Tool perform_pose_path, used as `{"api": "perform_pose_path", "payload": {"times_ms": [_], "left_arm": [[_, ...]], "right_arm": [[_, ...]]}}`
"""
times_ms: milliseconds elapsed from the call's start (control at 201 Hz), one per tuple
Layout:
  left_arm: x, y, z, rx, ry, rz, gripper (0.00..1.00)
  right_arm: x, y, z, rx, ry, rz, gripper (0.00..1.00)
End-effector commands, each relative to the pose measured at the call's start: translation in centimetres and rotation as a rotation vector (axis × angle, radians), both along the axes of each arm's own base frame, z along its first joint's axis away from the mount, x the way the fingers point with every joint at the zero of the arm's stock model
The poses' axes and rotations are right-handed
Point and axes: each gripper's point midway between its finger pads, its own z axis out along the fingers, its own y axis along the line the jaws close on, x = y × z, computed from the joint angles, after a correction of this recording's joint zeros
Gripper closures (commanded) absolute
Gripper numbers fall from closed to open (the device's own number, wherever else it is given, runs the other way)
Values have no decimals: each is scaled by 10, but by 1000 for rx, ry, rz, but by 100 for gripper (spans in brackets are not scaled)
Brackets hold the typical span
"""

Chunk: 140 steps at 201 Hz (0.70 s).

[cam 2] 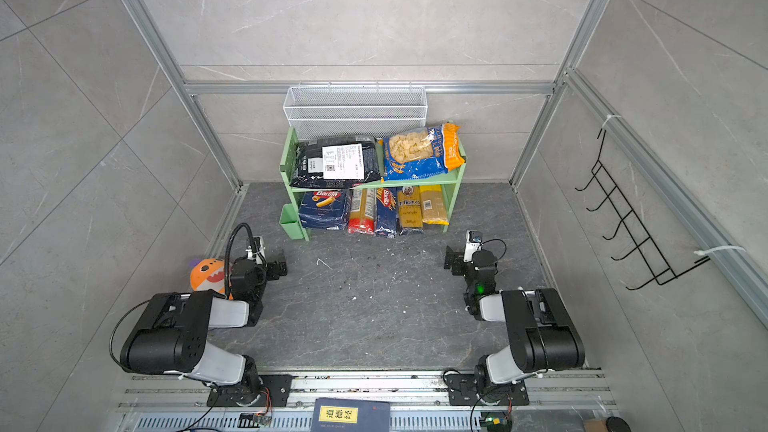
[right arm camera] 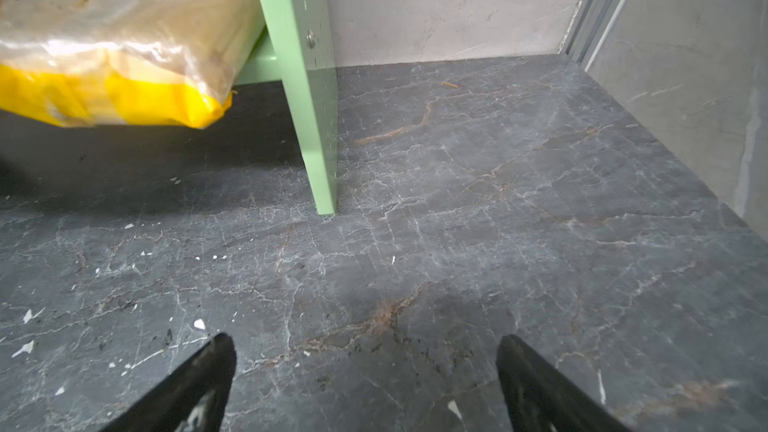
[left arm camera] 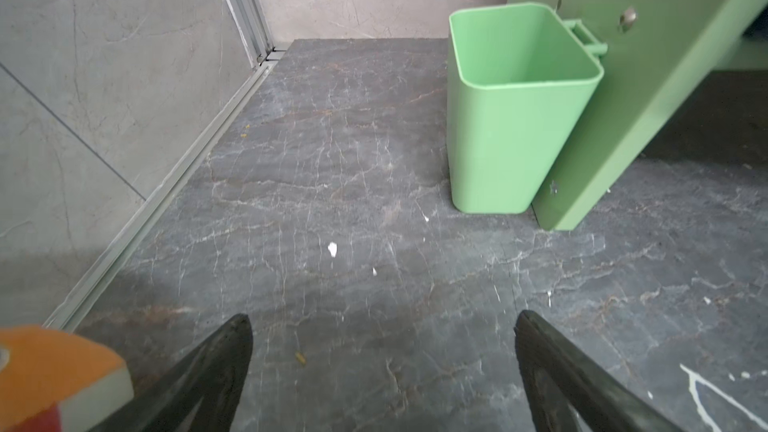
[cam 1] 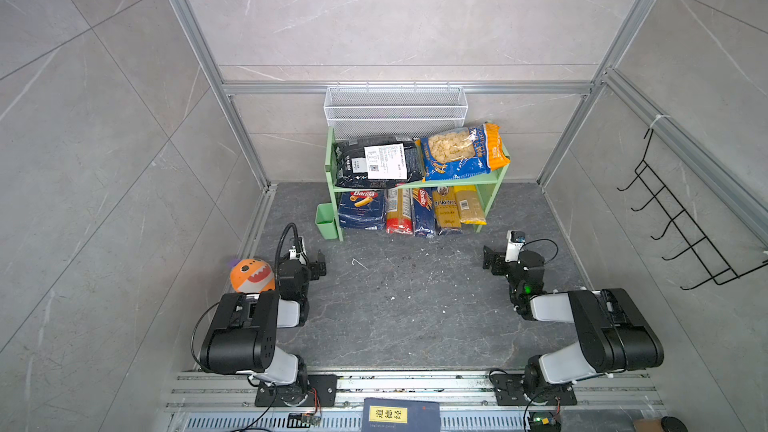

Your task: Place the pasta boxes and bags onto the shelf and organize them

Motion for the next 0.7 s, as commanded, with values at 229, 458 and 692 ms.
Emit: {"api": "perform_pose_path", "payload": {"times_ms": [229,458,692], "left_arm": [[-14,-13,17,-47,-126,-103,3],[12,3,6,-61,10,-15,1],[13,9,2,-104,38,-17,0]], "right_arm": [[5,6,6,-44,-14,12,1],[7,9,5,-62,-2,8,1],[7,9,4,-67,2,6,1]]}}
